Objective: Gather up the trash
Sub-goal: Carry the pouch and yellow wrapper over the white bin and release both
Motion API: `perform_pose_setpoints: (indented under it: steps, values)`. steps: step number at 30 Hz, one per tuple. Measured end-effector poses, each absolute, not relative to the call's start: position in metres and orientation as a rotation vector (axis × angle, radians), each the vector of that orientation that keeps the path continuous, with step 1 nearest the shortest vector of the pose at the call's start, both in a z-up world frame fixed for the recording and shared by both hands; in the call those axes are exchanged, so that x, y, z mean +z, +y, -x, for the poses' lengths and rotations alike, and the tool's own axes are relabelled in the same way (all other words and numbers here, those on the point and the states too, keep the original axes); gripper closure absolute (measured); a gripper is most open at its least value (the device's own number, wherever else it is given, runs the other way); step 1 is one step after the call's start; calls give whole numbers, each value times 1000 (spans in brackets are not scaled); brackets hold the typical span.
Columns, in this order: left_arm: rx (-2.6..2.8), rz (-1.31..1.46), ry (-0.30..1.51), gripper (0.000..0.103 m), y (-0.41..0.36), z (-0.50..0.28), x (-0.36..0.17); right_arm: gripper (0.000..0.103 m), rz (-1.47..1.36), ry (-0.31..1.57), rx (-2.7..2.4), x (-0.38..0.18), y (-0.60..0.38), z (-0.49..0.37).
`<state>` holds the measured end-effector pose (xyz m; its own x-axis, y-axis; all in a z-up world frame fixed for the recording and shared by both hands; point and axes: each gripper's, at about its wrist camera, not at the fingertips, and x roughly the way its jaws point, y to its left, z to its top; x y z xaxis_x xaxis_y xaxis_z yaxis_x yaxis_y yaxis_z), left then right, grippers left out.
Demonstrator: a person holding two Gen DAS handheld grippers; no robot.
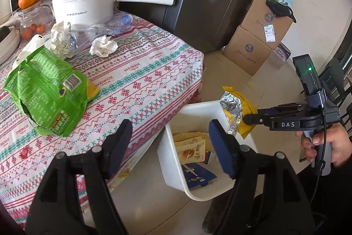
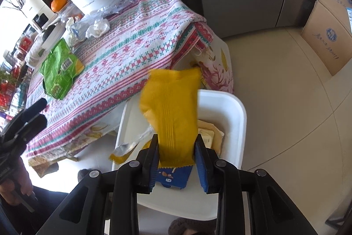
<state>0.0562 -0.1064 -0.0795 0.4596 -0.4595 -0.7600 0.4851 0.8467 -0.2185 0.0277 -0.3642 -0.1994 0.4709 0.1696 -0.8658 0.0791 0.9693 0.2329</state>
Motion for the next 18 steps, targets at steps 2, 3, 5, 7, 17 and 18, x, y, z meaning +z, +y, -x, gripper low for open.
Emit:
perform_pose_setpoints:
  steps: [2, 3, 5, 7, 17, 18]
  values:
    - [-560, -30, 926, 26, -100, -58, -79, 59, -258, 1102, 61, -202, -362, -30]
    - [-576, -30, 934, 25, -97, -59, -79, 45, -265, 1109, 61, -202, -361, -31]
    - [-554, -23, 937, 23, -90, -61, -79, 36, -274, 1109, 59, -202, -359, -32]
    - [-532, -21, 943, 23, -84, -63, -79, 36, -273, 1106, 64, -201, -356, -33]
    - [-449, 7, 943, 22, -48, -75, -73, 34, -281, 1094, 83, -192, -337, -46]
    - [-437, 16, 943, 22, -42, -78, -72, 34, -282, 1090, 86, -190, -335, -47]
